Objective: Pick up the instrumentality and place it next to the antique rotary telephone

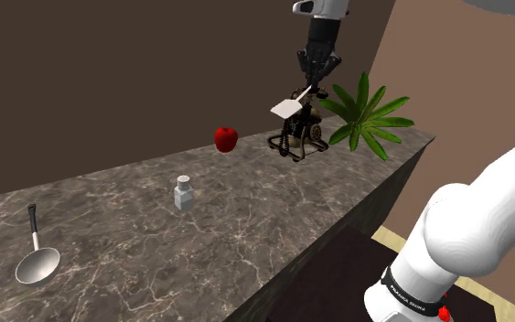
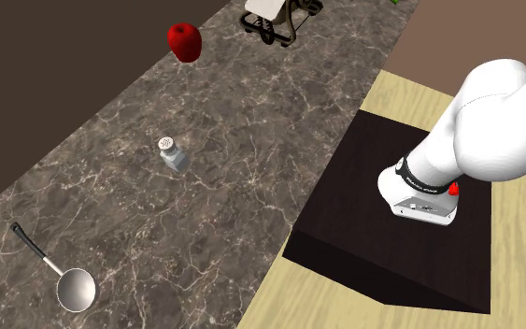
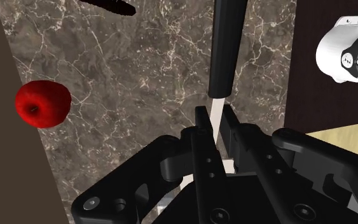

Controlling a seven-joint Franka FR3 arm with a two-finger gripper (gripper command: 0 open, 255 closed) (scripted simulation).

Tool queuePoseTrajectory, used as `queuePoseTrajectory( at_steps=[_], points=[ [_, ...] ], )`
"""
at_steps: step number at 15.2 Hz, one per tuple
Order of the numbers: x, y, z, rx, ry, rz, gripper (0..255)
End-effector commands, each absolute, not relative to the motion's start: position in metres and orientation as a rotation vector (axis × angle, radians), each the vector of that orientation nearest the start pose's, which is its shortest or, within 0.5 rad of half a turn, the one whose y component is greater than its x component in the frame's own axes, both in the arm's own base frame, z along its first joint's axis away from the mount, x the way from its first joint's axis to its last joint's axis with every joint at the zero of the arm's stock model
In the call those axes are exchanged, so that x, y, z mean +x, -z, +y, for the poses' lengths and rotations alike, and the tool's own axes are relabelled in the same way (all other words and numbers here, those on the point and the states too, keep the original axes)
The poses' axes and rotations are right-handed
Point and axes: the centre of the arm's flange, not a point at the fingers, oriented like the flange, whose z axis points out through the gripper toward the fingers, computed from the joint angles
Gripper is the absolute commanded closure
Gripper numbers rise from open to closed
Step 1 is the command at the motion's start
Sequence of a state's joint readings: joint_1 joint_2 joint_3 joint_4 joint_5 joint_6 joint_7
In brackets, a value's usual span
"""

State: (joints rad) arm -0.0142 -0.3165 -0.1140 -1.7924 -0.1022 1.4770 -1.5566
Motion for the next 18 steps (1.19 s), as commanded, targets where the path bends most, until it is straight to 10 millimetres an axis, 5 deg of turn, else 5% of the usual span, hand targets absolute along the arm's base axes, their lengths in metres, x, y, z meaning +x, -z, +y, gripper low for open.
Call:
queuePoseTrajectory(
  at_steps=[1,18],
  points=[
    [0.437,-0.658,-0.077,-2.410,-0.080,-2.081,255],
    [0.437,-0.568,-0.077,-2.410,-0.080,-2.081,255]
  ],
)
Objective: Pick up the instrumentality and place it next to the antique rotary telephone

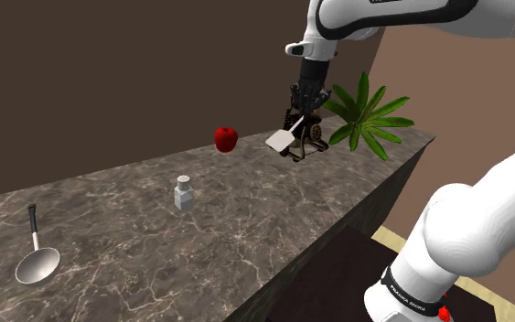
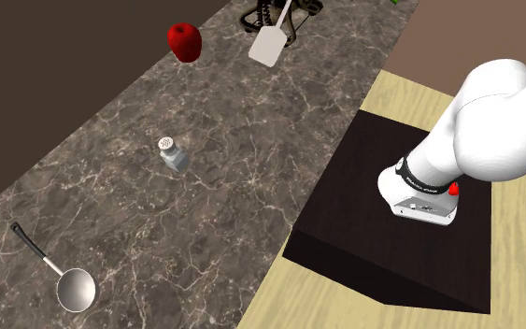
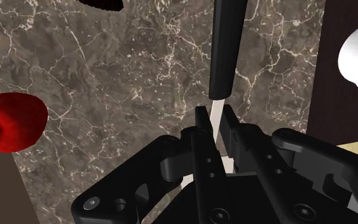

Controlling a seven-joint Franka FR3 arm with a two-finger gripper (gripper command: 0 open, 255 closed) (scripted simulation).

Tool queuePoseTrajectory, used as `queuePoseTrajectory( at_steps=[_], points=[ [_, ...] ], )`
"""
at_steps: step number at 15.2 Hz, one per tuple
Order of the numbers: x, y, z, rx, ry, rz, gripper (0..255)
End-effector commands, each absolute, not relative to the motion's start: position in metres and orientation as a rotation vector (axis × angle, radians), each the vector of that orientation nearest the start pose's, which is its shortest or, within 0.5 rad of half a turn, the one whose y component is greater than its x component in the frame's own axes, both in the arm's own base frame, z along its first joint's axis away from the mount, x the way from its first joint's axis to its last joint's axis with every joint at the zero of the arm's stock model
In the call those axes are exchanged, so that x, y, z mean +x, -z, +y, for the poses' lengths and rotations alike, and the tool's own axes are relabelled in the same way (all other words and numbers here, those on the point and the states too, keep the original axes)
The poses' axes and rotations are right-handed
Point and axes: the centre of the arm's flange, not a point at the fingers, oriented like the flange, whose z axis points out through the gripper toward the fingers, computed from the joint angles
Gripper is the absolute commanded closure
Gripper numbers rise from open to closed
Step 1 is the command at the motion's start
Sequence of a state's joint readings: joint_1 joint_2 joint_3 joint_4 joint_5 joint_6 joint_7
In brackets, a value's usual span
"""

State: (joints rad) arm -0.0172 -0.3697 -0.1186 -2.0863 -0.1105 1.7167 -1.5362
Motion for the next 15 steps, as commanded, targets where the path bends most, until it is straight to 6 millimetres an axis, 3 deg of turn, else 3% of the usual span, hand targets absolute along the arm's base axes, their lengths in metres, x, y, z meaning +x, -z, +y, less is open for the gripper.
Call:
queuePoseTrajectory(
  at_steps=[1,15],
  points=[
    [0.437,-0.563,-0.077,-2.410,-0.080,-2.081,255],
    [0.437,-0.489,-0.077,-2.410,-0.080,-2.081,255]
  ],
)
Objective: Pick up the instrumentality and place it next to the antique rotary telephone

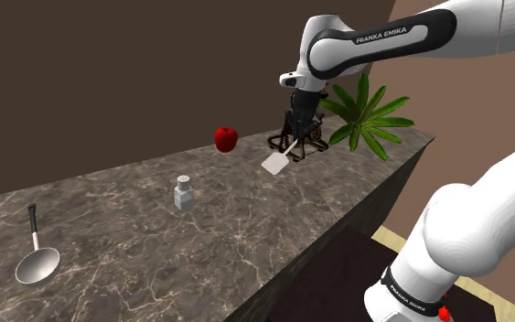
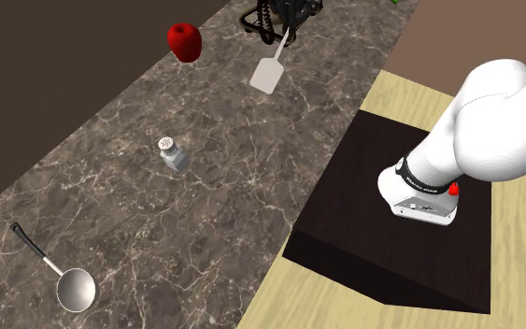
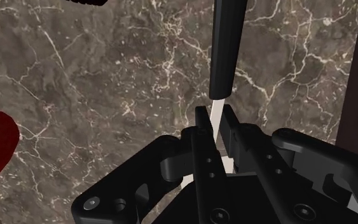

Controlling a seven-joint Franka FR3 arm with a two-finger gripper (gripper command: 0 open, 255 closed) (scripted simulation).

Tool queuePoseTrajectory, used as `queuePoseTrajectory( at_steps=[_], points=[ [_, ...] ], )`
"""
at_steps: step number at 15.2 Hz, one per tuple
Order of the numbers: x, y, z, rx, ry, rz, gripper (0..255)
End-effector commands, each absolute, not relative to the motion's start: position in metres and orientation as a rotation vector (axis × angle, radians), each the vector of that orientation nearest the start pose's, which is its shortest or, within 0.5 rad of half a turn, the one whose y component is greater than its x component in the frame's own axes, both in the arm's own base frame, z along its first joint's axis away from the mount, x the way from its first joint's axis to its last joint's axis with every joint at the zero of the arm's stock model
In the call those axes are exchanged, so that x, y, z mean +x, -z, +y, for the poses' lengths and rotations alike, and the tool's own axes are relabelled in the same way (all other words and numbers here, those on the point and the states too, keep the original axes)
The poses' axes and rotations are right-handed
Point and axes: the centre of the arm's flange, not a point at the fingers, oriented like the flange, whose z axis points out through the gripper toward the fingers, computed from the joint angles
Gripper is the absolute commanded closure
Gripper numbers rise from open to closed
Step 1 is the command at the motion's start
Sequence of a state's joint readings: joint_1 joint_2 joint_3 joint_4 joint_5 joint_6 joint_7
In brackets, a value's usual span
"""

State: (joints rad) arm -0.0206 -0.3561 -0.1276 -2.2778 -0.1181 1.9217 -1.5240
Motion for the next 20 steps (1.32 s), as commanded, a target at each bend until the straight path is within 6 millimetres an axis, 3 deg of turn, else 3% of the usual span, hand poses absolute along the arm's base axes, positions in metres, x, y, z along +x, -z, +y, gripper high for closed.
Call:
queuePoseTrajectory(
  at_steps=[1,20],
  points=[
    [0.437,-0.484,-0.077,-2.410,-0.080,-2.081,255],
    [0.437,-0.384,-0.077,-2.410,-0.080,-2.081,255]
  ],
)
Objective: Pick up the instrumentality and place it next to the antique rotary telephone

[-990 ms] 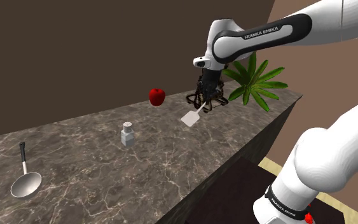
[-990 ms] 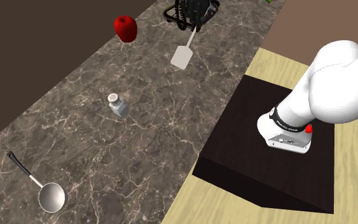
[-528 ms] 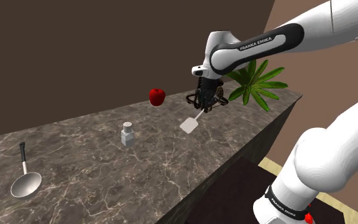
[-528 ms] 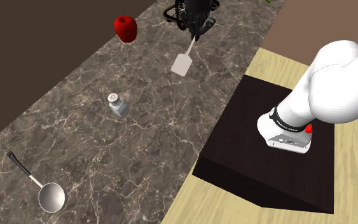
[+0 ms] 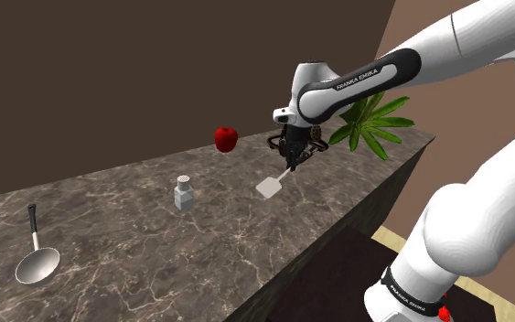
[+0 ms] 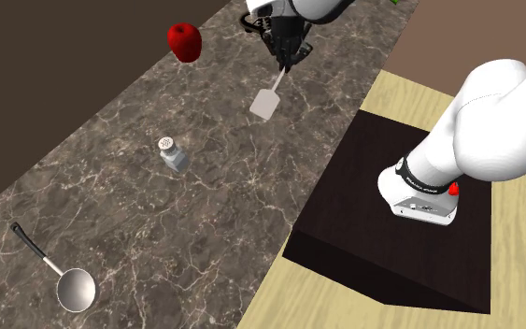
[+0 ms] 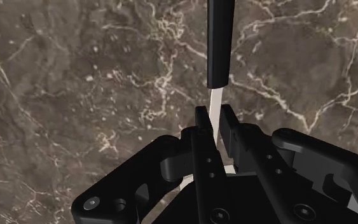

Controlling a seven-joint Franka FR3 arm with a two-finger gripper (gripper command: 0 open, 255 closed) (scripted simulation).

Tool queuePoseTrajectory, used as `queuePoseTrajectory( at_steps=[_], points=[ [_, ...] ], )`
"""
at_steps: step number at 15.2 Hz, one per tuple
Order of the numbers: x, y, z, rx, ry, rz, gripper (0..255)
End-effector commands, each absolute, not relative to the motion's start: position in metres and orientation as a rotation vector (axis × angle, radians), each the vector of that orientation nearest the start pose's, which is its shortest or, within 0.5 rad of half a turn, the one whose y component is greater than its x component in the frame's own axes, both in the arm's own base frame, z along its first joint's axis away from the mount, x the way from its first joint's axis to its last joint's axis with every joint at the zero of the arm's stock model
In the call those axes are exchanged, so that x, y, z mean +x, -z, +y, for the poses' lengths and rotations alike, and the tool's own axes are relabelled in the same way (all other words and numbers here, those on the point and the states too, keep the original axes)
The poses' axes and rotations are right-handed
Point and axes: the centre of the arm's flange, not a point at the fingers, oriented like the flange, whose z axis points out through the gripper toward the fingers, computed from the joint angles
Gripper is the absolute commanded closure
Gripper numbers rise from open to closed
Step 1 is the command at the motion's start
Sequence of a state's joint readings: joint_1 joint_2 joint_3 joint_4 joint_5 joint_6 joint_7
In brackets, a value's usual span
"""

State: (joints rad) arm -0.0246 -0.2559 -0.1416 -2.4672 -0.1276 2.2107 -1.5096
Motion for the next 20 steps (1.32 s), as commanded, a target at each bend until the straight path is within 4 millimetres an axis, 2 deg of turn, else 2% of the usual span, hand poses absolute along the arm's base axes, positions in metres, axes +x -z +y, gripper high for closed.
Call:
queuePoseTrajectory(
  at_steps=[1,6,14,15,20],
  points=[
    [0.437,-0.378,-0.077,-2.410,-0.080,-2.081,255],
    [0.437,-0.350,-0.077,-2.410,-0.080,-2.081,255],
    [0.437,-0.351,-0.077,-2.410,-0.080,-2.081,255],
    [0.437,-0.351,-0.077,-2.410,-0.080,-2.081,0],
    [0.437,-0.351,-0.077,-2.410,-0.080,-2.081,0]
  ],
)
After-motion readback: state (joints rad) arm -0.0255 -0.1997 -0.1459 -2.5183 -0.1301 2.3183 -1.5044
